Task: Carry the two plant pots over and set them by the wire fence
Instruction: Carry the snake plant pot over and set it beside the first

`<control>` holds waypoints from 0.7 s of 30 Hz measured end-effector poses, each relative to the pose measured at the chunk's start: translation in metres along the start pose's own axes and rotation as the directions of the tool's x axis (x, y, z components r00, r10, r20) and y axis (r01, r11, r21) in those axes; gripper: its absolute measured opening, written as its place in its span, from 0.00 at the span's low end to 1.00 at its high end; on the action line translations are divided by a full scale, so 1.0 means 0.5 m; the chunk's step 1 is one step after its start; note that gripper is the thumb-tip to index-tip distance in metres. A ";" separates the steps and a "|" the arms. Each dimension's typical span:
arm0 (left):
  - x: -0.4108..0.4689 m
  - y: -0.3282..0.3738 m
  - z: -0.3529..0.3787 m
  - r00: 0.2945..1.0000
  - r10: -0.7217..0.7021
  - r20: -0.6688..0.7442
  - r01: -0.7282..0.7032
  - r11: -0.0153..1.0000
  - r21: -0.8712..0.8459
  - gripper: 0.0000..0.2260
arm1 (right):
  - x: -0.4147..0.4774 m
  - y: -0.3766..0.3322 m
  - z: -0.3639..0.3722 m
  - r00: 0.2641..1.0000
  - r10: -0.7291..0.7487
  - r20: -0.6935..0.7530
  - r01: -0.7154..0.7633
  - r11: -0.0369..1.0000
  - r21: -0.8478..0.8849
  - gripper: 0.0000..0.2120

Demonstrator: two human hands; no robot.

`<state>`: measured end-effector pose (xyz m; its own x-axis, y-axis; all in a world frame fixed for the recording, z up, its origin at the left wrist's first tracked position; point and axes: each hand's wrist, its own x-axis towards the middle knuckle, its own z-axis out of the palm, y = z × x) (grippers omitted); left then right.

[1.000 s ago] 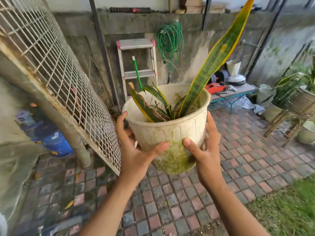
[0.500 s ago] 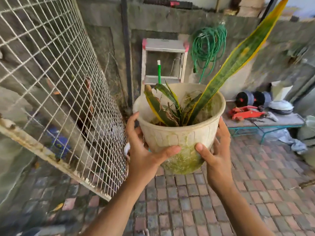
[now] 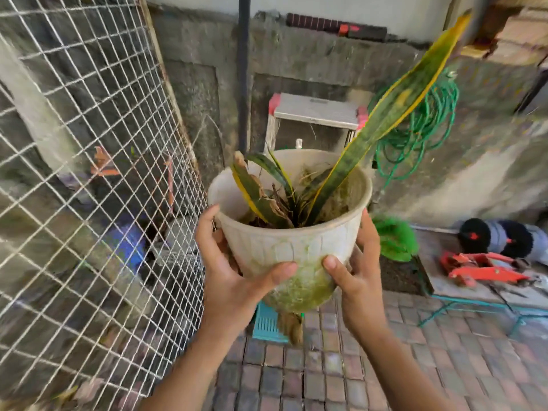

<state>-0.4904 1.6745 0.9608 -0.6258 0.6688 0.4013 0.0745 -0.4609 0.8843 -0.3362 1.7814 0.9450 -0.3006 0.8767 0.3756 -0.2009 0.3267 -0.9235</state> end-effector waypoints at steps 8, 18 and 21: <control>0.038 -0.112 0.143 0.915 0.078 -0.396 -0.009 0.985 0.174 0.54 | 0.220 0.126 -0.068 0.914 0.012 0.405 -0.084 0.984 0.159 0.52; -0.097 -0.129 0.227 0.708 0.174 -0.685 0.162 0.904 0.397 0.53 | 0.225 0.172 -0.083 0.678 0.059 0.732 -0.279 0.943 0.183 0.54; -0.143 -0.151 0.210 0.684 0.195 -0.703 0.175 0.892 0.418 0.52 | 0.188 0.213 -0.080 0.648 0.078 0.758 -0.313 0.934 0.171 0.50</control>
<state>-0.3697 1.7229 0.8904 -0.9592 -0.0429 0.2793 0.2813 -0.0504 0.9583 -0.3484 1.9127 0.8789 -0.9171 0.3256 0.2301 -0.2531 -0.0294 -0.9670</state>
